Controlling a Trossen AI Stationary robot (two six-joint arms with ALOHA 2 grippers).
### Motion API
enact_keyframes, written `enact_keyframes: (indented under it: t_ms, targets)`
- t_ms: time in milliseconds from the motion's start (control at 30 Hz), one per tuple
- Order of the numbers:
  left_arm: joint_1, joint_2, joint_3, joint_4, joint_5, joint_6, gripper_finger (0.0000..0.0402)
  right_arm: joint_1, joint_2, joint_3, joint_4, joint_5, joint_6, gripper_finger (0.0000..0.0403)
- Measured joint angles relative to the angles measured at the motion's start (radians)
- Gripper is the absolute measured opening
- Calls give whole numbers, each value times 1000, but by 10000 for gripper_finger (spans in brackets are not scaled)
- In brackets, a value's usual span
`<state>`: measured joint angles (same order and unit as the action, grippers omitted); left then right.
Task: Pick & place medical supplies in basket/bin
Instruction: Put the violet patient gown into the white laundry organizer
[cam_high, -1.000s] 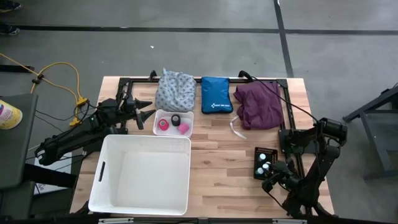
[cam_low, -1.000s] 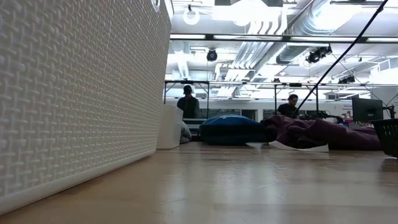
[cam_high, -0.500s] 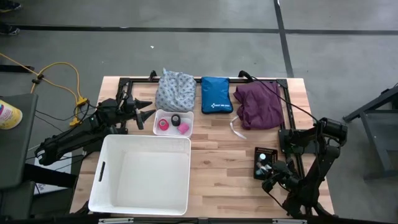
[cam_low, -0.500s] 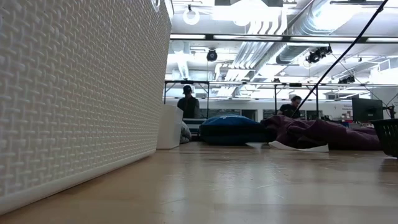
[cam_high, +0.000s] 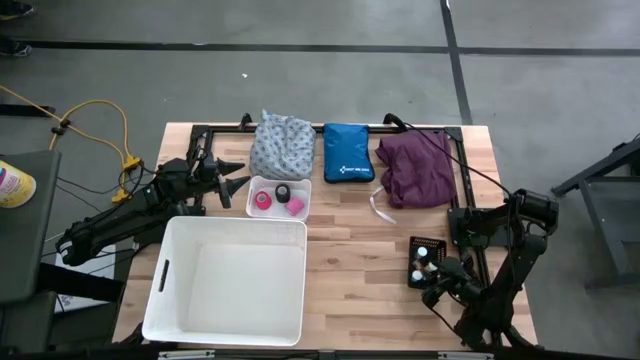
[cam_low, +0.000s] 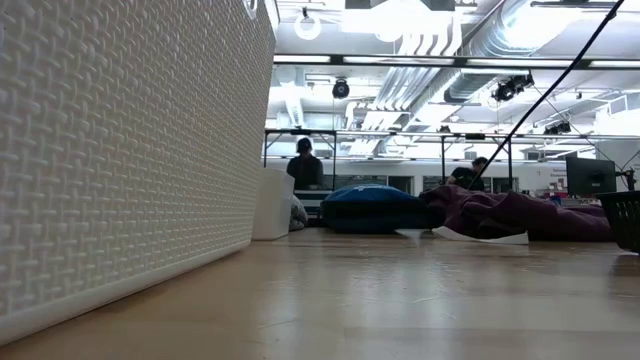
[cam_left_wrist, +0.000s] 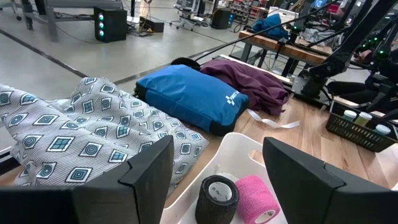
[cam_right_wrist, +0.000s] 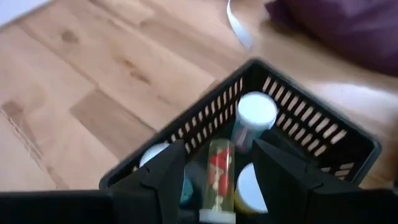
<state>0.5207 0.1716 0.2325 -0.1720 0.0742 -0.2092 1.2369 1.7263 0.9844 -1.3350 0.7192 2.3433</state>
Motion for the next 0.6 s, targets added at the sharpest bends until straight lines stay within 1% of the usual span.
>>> enact_keyframes:
  t_ms: [100, 267, 467, 600]
  targets:
    - [0, 0, 0, 0, 0, 0, 240, 0, -7, 0, -58, 33, 37, 175]
    - [0, 0, 0, 0, 0, 0, 240, -10, -64, 0, -160, 81, 36, 175]
    - [0, 0, 0, 0, 0, 0, 240, -68, -168, 0, -180, 100, -85, 175]
    - [0, 0, 0, 0, 0, 0, 240, -100, -192, 0, -151, 99, -165, 175]
